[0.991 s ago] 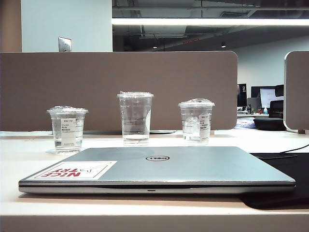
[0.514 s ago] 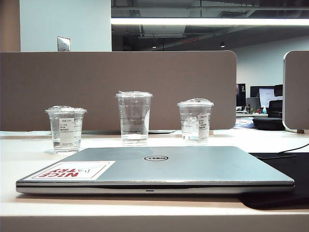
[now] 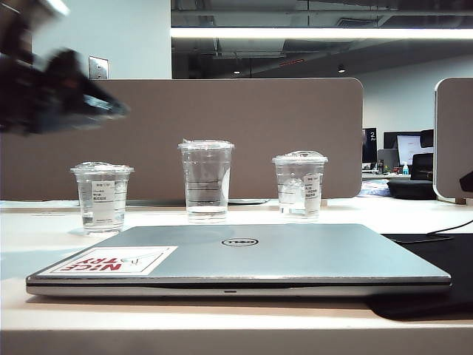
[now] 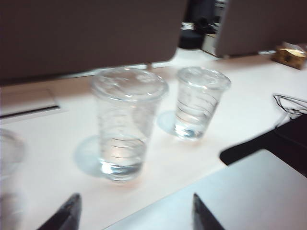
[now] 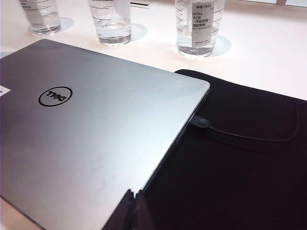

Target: Pick up the coffee cup on the middle and place it on the left side of the laptop.

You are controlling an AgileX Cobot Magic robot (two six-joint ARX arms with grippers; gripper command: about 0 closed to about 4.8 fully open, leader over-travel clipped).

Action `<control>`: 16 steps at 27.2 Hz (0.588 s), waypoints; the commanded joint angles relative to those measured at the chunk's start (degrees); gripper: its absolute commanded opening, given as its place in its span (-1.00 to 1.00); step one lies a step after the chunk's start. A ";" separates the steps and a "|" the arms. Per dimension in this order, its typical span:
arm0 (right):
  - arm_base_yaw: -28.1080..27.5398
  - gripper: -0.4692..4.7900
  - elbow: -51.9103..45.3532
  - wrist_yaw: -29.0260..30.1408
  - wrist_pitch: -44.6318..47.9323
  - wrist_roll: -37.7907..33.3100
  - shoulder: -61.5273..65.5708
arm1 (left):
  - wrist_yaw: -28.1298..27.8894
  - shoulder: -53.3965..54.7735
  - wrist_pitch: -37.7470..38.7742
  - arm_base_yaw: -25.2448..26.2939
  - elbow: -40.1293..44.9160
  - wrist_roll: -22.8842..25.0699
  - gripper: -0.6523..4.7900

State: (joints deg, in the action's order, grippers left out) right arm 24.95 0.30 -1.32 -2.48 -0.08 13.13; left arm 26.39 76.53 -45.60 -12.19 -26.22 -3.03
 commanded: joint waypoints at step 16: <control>0.04 -0.84 -0.22 -0.04 0.98 -0.09 -0.09 | -4.66 39.06 0.52 -5.25 -30.32 0.74 1.00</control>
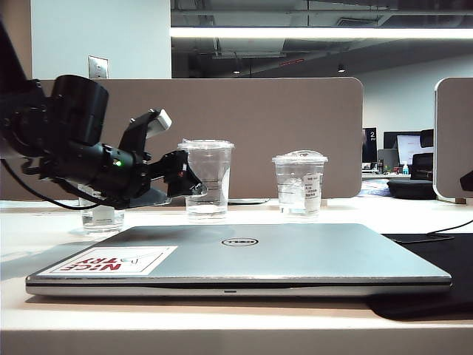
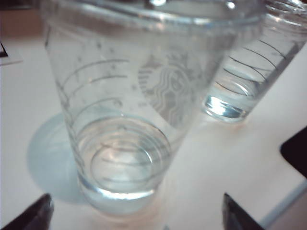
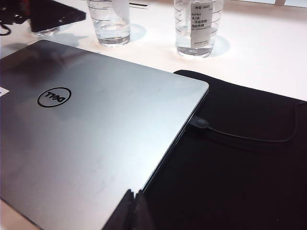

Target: Pick up the coffee cup on the middle and place it on the left side of the laptop.

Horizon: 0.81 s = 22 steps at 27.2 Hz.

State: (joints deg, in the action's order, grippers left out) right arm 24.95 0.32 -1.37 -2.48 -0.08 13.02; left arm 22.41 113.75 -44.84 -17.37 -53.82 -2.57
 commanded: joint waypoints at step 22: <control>0.04 -0.84 -0.24 0.00 0.98 -0.11 0.13 | 2.38 14.60 2.38 -0.17 -17.18 0.39 1.00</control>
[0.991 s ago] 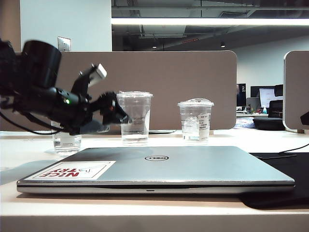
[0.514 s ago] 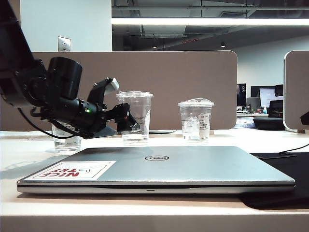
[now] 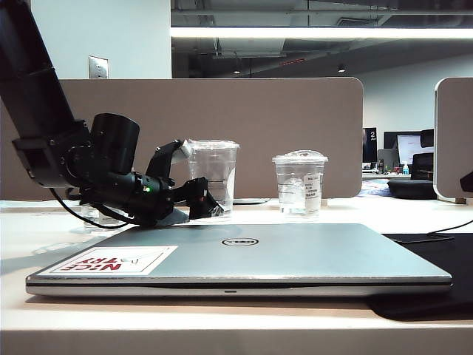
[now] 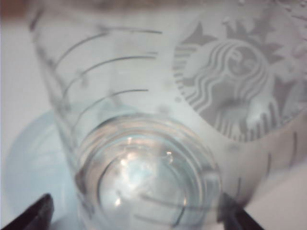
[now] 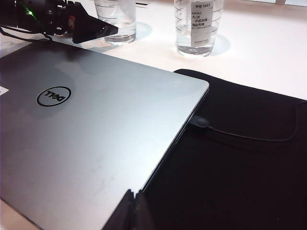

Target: Pick up the coffee cup on the middle and place it on the left side of the laptop.

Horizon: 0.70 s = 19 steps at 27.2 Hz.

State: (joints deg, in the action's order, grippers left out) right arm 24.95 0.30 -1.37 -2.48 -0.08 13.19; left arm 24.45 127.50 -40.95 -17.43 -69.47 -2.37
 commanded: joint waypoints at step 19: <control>0.09 -0.84 -0.22 0.00 0.98 -0.09 -0.04 | 6.23 2.05 -8.79 -1.07 -2.60 4.09 1.00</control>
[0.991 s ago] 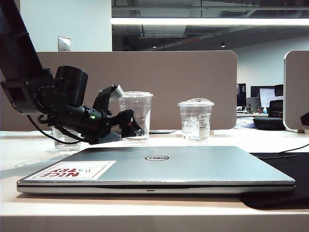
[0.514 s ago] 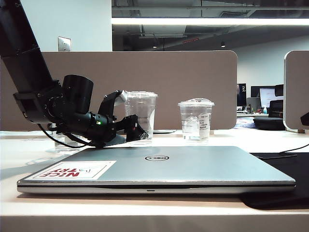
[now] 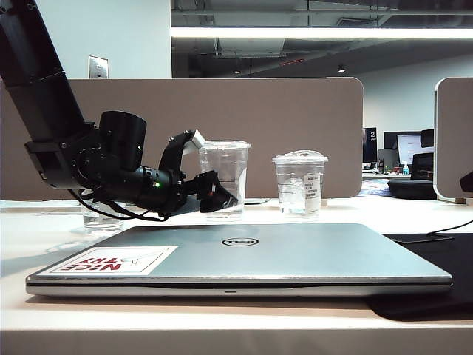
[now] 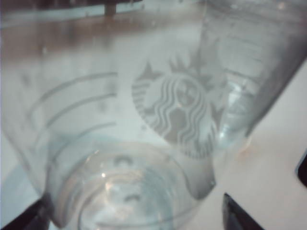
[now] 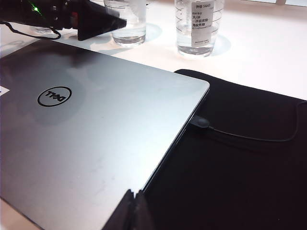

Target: Pick up the coffee cup on the middle and place it on the left side of the laptop.

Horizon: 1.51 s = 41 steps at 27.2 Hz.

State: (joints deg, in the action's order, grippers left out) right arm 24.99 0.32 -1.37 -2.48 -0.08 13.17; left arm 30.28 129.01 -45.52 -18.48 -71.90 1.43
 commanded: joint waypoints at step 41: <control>0.04 -0.84 -0.24 0.00 1.01 -0.11 1.64 | 3.04 7.72 -15.54 -1.84 -5.20 -3.48 0.47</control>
State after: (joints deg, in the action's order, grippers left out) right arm 25.06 0.32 -1.37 -2.48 -0.08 14.74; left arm 32.25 137.01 -58.76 -20.23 -76.73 -0.99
